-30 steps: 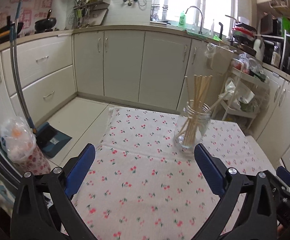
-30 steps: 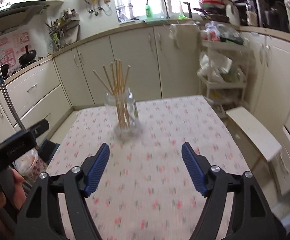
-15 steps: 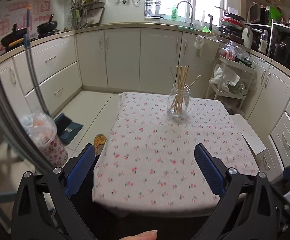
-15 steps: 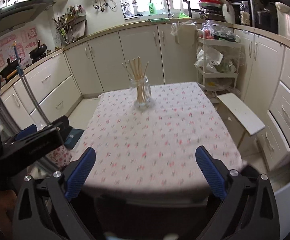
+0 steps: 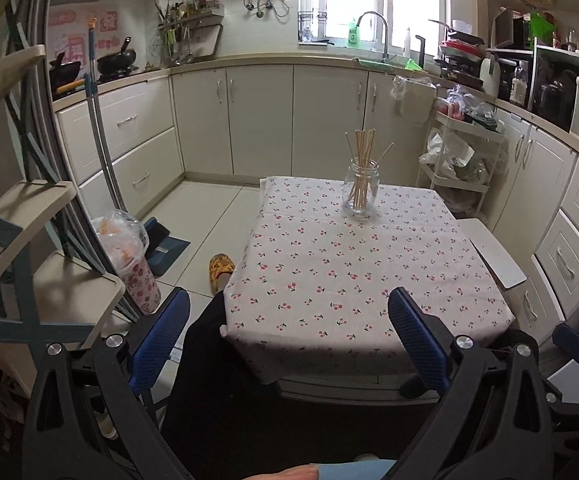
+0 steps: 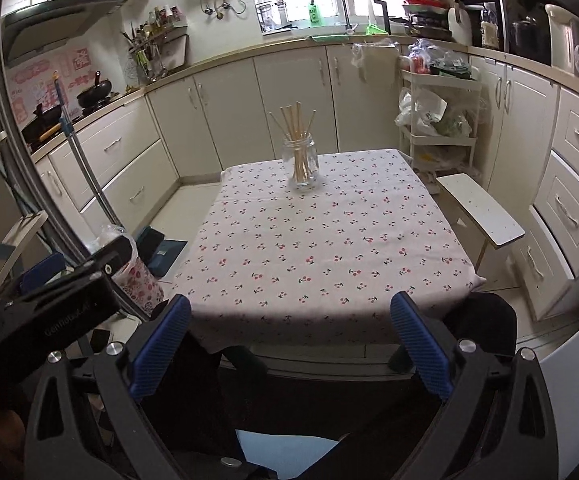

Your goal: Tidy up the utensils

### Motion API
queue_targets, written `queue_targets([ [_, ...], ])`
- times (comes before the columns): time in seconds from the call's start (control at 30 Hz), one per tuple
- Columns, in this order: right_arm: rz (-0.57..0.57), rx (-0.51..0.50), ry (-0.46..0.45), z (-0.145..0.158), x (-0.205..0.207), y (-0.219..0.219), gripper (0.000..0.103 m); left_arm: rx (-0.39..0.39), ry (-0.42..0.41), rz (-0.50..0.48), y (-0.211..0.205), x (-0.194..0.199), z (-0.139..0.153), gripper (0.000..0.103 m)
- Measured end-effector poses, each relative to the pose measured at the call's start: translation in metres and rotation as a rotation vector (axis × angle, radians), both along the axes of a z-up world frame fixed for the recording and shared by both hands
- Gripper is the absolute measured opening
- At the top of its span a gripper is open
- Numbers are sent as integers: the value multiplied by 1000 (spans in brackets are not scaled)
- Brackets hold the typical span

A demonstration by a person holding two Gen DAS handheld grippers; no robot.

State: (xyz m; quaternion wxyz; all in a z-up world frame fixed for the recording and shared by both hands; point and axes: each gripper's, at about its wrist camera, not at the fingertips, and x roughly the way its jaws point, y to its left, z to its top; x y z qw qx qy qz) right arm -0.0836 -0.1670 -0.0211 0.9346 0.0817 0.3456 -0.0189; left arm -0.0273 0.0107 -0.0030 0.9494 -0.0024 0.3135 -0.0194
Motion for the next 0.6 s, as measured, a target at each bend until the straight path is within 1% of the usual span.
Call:
queue_targets([
  [0.1, -6, 1, 0, 2, -4, -2, 96, -18, -16, 11, 4, -3, 6, 95],
  [0.2, -20, 11, -4, 4, -4, -5, 96, -16, -23, 20, 3, -3, 10, 95],
  [0.33, -10, 7, -3, 6, -3, -3, 96, 26, -6, -2, -1, -3, 10, 95],
  [0.43, 0, 7, 5, 5, -3, -2, 96, 39, -4, 11, 1, -5, 9, 95],
  [0.6, 1, 8, 3, 5, -5, -1, 96, -11, -28, 19, 10, -9, 13, 95],
])
